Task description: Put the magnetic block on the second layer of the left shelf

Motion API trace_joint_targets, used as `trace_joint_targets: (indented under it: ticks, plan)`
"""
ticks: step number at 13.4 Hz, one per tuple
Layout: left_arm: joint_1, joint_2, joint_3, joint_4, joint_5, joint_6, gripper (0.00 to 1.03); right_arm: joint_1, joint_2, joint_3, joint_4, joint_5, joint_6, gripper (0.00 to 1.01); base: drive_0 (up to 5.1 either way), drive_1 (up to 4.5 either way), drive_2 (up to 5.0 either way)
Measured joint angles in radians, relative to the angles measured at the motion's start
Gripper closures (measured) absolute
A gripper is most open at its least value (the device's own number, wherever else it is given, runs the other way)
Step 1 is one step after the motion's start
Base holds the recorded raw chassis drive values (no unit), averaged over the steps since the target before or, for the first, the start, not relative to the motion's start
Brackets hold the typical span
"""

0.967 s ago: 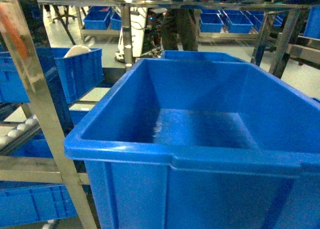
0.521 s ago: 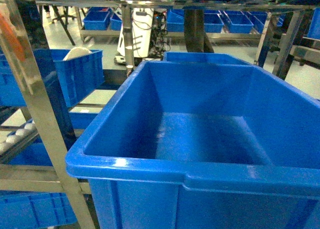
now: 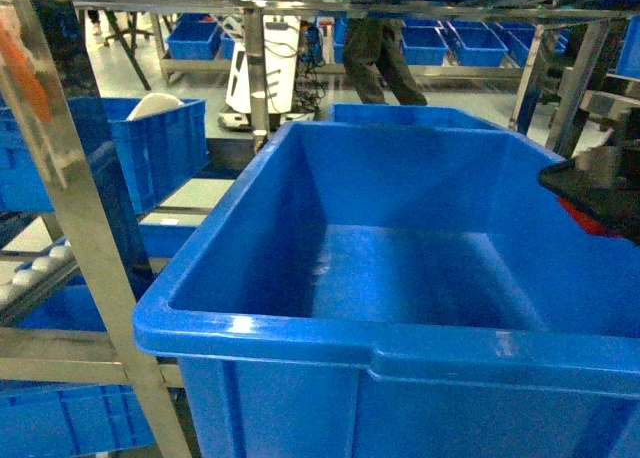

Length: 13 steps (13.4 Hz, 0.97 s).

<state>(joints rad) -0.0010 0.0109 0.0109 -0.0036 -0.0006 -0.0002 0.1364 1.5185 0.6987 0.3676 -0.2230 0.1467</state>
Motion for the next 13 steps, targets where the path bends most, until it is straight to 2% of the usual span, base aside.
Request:
trace_joint_targets:
  ticks: [1,2,3,4,5,6,7,8,9,10,12,13]
  plan:
    - [0.000,0.000,0.000,0.000,0.000,0.000,0.05,0.016,0.075,0.050,0.019,0.037,0.013,0.68,0.0,0.00,0.0]
    - [0.000,0.000,0.000,0.000,0.000,0.000,0.05,0.031,0.112,0.065,0.043,0.066,0.022,0.64,0.0,0.00,0.0]
    - [0.000,0.000,0.000,0.000,0.000,0.000,0.05,0.048,0.110,0.058,0.071,0.090,0.021,0.53,0.0,0.00,0.0]
    - [0.000,0.000,0.000,0.000,0.000,0.000,0.05,0.095,-0.006,-0.056,0.213,0.195,-0.050,0.21,0.0,0.00,0.0]
    - [0.000,0.000,0.000,0.000,0.000,0.000,0.05,0.124,-0.069,-0.146,0.309,0.269,-0.117,0.08,0.0,0.00,0.0]
    - [0.000,0.000,0.000,0.000,0.000,0.000,0.05,0.141,-0.112,-0.204,0.359,0.313,-0.151,0.02,0.0,0.00,0.0]
    - [0.000,0.000,0.000,0.000,0.000,0.000,0.05,0.159,-0.169,-0.258,0.384,0.357,-0.182,0.02,0.0,0.00,0.0]
    - [0.000,0.000,0.000,0.000,0.000,0.000,0.05,0.193,-0.298,-0.344,0.362,0.428,-0.214,0.04,0.0,0.00,0.0]
    - [0.000,0.000,0.000,0.000,0.000,0.000,0.05,0.241,-0.518,-0.396,0.162,0.478,-0.203,0.03,0.0,0.00,0.0]
    - [0.000,0.000,0.000,0.000,0.000,0.000,0.05,0.274,-0.699,-0.393,0.004,0.514,-0.185,0.03,0.0,0.00,0.0]
    - [0.000,0.000,0.000,0.000,0.000,0.000,0.05,0.290,-0.896,-0.392,-0.175,0.556,-0.161,0.03,0.0,0.00,0.0]
    - [0.000,0.000,0.000,0.000,0.000,0.000,0.05,0.289,-0.901,-0.391,-0.172,0.558,-0.153,0.03,0.0,0.00,0.0]
